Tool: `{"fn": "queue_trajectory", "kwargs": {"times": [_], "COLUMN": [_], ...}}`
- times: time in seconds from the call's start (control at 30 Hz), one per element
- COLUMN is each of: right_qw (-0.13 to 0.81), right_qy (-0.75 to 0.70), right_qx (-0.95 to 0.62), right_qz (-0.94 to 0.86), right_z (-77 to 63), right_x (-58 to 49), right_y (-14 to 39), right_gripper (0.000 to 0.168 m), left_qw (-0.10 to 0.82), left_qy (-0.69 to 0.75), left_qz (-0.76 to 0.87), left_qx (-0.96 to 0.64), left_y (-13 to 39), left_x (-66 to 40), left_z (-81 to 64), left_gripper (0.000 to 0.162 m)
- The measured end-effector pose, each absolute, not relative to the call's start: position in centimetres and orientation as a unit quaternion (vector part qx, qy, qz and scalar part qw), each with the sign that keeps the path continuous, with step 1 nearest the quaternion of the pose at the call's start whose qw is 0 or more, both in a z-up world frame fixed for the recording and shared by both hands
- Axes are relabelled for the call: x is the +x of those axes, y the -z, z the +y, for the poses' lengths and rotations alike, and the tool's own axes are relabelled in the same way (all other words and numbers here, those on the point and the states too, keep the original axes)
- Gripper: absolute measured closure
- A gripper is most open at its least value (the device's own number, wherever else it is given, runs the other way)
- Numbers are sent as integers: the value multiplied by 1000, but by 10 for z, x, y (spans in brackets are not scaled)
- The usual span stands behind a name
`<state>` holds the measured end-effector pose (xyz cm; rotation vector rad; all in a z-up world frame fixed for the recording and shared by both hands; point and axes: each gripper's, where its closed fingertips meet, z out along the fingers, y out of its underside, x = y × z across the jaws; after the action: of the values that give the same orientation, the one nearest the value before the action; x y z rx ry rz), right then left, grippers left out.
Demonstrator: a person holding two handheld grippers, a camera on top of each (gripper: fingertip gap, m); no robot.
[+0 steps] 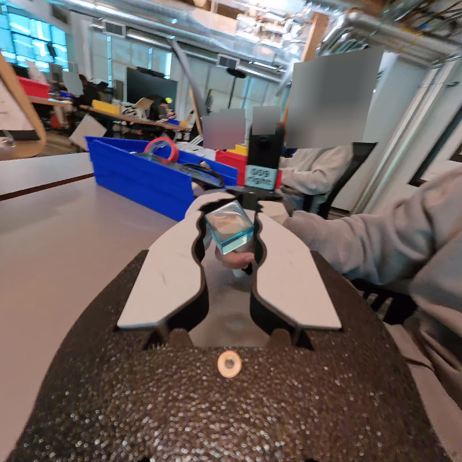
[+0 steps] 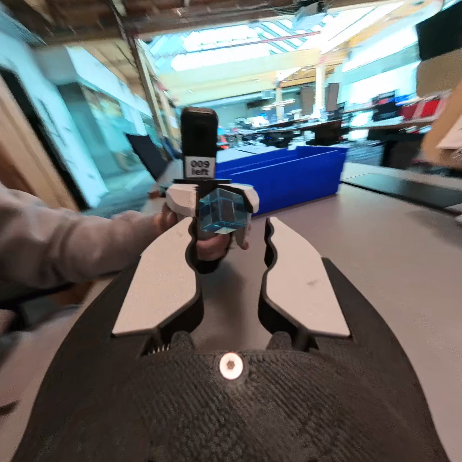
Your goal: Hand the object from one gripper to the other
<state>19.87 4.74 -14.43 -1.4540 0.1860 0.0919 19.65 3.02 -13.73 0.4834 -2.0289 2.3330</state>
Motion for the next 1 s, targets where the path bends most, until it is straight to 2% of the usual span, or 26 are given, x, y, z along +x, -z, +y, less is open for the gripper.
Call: {"fn": "queue_trajectory", "kwargs": {"times": [0.2,0.27,0.33,0.53,0.63,0.67,0.87,0.93,1.0], "right_qw": [738,729,725,723,716,710,704,714,724], "right_qy": [-248,-295,-317,-240,-205,-198,-149,-97,-2], "right_qx": [-621,-611,-604,-631,-641,-648,-675,-678,-679], "right_qz": [91,86,96,148,184,191,163,144,122], "right_z": [49,50,52,56,55,55,53,51,45], "right_x": [173,163,161,186,200,204,206,209,217], "right_y": [141,139,137,152,161,164,164,159,150], "right_gripper": [125,125,117,110,122,131,134,135,135], "left_qw": [33,17,-16,-214,-305,-324,-349,-341,-314], "left_qy": [-761,-762,-755,-654,-578,-566,-553,-568,-593], "left_qz": [-641,-643,-651,-723,-756,-758,-757,-749,-740], "left_qx": [92,81,78,53,20,11,6,19,38], "left_y": [130,129,131,156,172,173,175,173,168], "left_x": [177,176,179,199,206,206,207,208,207], "left_z": [28,28,28,25,22,21,20,22,23], "left_gripper": [126,126,126,126,126,126,126,126,118]}}
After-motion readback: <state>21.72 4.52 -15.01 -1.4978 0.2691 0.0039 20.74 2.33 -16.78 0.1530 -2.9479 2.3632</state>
